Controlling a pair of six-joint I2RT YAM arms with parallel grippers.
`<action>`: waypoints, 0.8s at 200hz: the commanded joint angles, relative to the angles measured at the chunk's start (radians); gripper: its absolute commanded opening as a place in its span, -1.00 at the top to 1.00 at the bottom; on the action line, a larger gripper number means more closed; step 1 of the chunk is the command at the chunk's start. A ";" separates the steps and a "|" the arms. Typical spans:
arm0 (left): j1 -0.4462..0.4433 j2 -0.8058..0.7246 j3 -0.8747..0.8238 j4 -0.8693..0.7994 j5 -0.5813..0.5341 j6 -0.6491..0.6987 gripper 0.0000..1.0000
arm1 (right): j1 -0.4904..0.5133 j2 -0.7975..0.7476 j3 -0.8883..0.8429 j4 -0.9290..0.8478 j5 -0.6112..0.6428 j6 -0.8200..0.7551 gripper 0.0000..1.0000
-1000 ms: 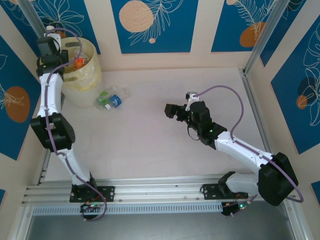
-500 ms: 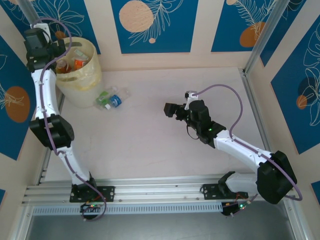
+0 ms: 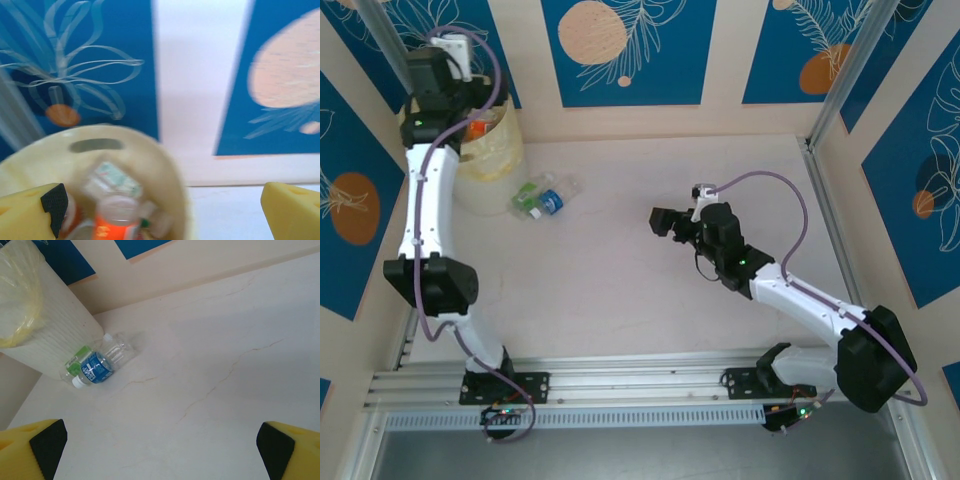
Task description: Put the plastic bottles in the bin
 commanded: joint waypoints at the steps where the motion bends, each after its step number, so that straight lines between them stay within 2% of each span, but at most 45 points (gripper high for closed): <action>1: -0.081 -0.028 -0.045 0.019 0.017 0.020 -1.00 | -0.007 -0.039 -0.023 0.024 -0.002 -0.002 -1.00; 24: -0.137 -0.001 -0.050 0.015 0.044 0.008 -1.00 | -0.011 -0.048 -0.036 0.036 -0.004 0.001 -1.00; 58: -0.200 0.060 -0.066 -0.006 0.105 -0.083 -1.00 | -0.016 -0.044 -0.050 0.078 -0.031 0.002 -0.99; 86: -0.307 0.128 -0.055 -0.124 -0.043 0.017 -1.00 | -0.017 -0.051 -0.042 0.087 -0.088 -0.047 -0.99; 97: -0.327 0.159 -0.050 -0.180 -0.066 0.040 -1.00 | -0.018 -0.055 -0.044 0.097 -0.124 -0.079 -0.99; 127: -0.332 0.227 -0.065 -0.281 -0.082 0.064 -1.00 | -0.016 -0.063 -0.060 0.155 -0.238 -0.179 -0.99; 160: -0.328 0.279 -0.124 -0.313 -0.101 0.095 -1.00 | -0.003 -0.065 -0.059 0.149 -0.368 -0.331 -0.99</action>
